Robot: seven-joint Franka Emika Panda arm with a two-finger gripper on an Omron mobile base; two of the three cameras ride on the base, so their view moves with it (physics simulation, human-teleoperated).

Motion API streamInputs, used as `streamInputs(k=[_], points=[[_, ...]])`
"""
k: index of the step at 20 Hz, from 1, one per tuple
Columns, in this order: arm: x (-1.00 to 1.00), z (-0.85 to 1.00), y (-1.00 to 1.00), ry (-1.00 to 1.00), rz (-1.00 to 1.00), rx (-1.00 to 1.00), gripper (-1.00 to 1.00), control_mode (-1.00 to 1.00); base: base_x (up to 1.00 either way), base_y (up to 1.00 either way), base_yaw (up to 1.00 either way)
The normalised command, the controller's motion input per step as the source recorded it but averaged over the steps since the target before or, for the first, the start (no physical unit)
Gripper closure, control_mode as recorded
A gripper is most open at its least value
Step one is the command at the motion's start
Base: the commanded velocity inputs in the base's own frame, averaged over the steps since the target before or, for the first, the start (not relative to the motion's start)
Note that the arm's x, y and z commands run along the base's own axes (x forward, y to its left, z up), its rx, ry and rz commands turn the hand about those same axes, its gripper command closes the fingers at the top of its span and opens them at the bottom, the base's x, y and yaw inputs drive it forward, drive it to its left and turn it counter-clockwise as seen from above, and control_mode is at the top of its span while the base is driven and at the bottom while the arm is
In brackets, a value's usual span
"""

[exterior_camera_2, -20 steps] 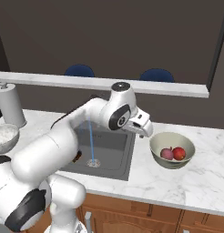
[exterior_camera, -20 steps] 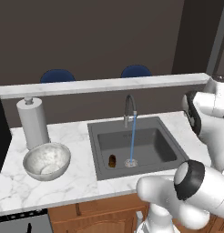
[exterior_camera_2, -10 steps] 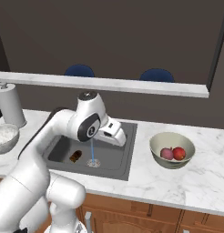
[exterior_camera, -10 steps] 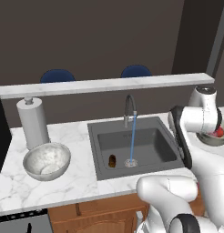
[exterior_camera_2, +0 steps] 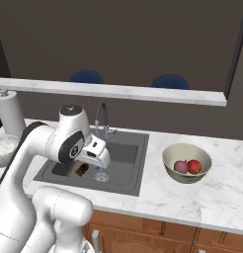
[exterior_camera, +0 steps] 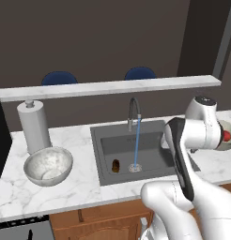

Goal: Pick the onions from the sink and place them in one bowl. Place the sweet potato in the other bowl. Then turn off the sink faucet.

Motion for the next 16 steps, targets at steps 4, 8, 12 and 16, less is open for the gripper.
streamInputs(k=[4, 8, 12, 16], points=[[-0.13, 0.00, 0.73, 0.07, 0.11, 0.19, -1.00, -1.00, 0.00, 0.00, 0.00], [-0.07, -0.03, 0.72, 0.06, 0.11, 0.19, -1.00, -1.00, 0.00, 0.00, 0.00], [-0.03, -0.03, 0.69, 0.04, 0.13, 0.16, -1.00, -1.00, 0.00, 0.00, 0.00], [0.00, -0.01, 0.59, 0.01, 0.14, 0.06, -1.00, -1.00, 0.00, 0.00, 0.00]])
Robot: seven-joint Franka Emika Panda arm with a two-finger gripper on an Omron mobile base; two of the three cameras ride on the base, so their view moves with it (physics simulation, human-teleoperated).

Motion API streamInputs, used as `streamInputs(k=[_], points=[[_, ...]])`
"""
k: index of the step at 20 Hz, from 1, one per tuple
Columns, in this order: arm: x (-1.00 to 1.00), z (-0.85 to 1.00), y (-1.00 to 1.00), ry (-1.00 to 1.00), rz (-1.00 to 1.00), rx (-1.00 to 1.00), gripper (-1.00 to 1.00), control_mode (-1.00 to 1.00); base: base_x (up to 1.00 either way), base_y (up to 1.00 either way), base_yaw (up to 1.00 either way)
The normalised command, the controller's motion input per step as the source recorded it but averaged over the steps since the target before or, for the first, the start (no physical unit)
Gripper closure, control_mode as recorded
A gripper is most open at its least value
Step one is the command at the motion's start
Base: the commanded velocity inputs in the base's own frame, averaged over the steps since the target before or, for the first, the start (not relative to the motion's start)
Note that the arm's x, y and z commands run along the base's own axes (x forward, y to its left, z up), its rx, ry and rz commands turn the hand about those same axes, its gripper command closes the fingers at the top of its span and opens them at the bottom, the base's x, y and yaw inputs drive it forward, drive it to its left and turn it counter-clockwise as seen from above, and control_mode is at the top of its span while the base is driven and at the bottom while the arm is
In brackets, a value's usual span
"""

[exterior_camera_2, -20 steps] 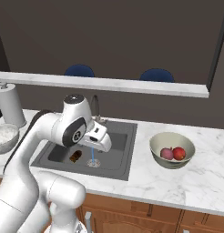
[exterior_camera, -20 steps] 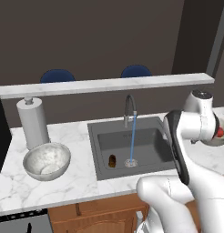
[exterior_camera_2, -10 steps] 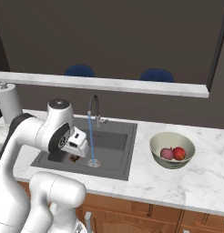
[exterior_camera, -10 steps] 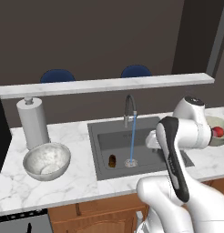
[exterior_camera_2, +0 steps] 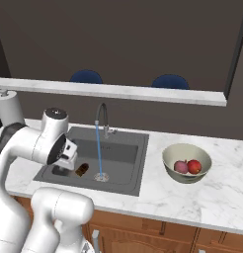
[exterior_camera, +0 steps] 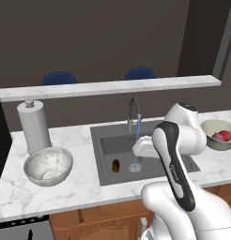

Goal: Pick the onions from the sink and place them in one bowl. Place the sweet potato in the other bowl. Then turn off the sink faucet.

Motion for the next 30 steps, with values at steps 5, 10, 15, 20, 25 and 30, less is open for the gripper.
streamInputs(k=[5, 10, 15, 20, 25, 30], points=[[0.10, -0.13, 0.23, -0.02, 0.06, 0.00, -1.00, -1.00, 0.00, 0.00, 0.00], [0.38, -0.18, 0.01, -0.11, 0.01, 0.00, -1.00, -1.00, 0.00, 0.00, 0.00], [0.56, -0.16, 0.00, -0.06, 0.00, 0.01, -1.00, -1.00, 0.00, 0.00, 0.00], [0.27, -0.04, 0.00, 0.01, 0.00, 0.00, -1.00, -1.00, 0.00, 0.00, 0.00], [0.00, -0.03, 0.00, 0.04, 0.00, 0.00, -1.00, -1.00, 0.00, 0.00, 0.00], [0.25, -0.35, 0.02, 0.00, 0.00, 0.00, -1.00, -1.00, 0.00, 0.00, 0.00]])
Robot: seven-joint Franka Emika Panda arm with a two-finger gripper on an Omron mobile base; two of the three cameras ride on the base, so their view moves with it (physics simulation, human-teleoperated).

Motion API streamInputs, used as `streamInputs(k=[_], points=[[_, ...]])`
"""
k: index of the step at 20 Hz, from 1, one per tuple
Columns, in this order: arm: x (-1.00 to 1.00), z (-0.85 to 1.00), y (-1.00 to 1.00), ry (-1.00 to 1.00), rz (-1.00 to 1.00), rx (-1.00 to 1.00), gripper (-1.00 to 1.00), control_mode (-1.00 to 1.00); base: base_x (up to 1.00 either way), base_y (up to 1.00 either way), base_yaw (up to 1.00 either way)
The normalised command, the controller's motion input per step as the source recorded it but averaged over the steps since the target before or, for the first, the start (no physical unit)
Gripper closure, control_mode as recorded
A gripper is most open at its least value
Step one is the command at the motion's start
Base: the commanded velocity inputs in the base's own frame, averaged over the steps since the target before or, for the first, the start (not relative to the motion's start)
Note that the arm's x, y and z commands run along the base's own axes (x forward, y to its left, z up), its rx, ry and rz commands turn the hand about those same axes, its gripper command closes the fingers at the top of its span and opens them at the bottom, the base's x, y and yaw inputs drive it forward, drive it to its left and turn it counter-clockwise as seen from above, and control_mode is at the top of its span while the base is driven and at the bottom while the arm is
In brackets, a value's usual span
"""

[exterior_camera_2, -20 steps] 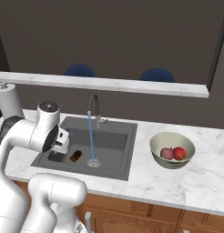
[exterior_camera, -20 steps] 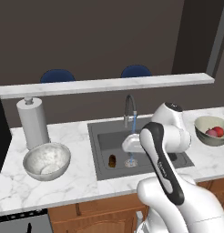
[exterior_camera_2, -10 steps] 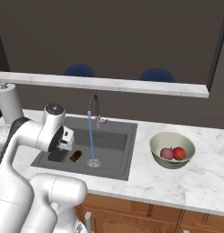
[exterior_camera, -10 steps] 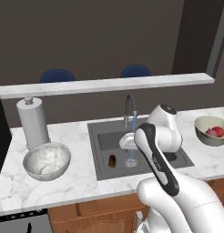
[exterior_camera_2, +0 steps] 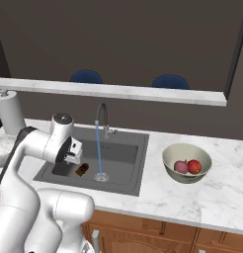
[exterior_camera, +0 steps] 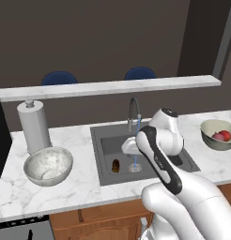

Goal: Pick the onions from the sink and place them in one bowl. Place the sweet potato in the other bowl. Then turn off the sink faucet.

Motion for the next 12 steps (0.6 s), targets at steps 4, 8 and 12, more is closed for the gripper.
streamInputs(k=[4, 8, 12], points=[[0.32, -0.49, 0.02, 0.00, 0.00, 0.00, -1.00, -1.00, 0.00, 0.00, 0.00], [0.34, -0.43, 0.00, 0.00, 0.00, 0.00, -1.00, -1.00, 0.00, 0.00, 0.00], [0.46, -0.25, 0.00, 0.00, 0.00, 0.00, -1.00, -1.00, 0.00, 0.00, 0.00]])
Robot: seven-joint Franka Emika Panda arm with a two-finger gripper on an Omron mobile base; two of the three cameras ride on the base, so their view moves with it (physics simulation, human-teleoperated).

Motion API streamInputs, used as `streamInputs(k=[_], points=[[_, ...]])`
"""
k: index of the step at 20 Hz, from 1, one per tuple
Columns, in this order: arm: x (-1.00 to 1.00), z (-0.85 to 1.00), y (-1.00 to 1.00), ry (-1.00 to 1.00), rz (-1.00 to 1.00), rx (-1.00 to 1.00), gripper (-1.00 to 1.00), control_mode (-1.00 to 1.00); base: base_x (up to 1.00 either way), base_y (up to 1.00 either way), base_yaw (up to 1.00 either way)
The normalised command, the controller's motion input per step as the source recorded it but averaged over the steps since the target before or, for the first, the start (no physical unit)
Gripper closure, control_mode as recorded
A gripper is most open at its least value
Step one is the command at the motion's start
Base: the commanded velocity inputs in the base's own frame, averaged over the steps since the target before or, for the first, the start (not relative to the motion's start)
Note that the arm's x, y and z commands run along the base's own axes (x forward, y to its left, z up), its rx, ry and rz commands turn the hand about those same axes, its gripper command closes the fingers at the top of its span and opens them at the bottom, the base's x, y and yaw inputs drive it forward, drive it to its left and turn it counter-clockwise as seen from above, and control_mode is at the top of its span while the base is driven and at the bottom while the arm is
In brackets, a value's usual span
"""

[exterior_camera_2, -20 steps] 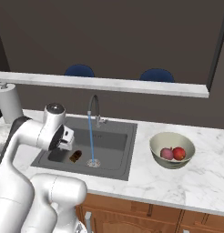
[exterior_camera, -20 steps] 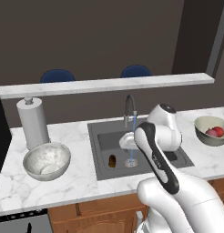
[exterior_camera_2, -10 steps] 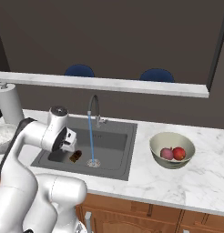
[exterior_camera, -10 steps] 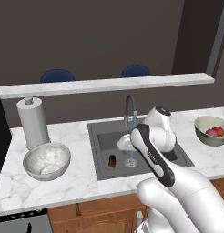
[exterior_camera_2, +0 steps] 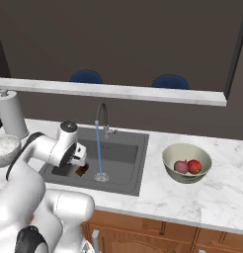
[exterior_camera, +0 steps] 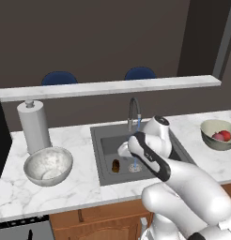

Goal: Pick the onions from the sink and place them in one bowl. Place the sweet potato in the other bowl. Then turn off the sink faucet.

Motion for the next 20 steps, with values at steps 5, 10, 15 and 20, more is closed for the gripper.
streamInputs(k=[5, 10, 15, 20], points=[[0.44, -0.10, 0.00, -0.02, 0.00, 0.00, -1.00, -1.00, 0.00, 0.00, 0.00], [0.26, -0.11, 0.00, -0.01, 0.00, 0.00, -1.00, -1.00, 0.00, 0.00, 0.00], [0.06, -0.16, 0.00, 0.00, 0.00, 0.00, -1.00, -1.00, 0.00, 0.00, 0.00], [0.00, -0.21, 0.06, 0.00, -0.01, 0.00, -1.00, -1.00, 0.00, 0.00, 0.00]])
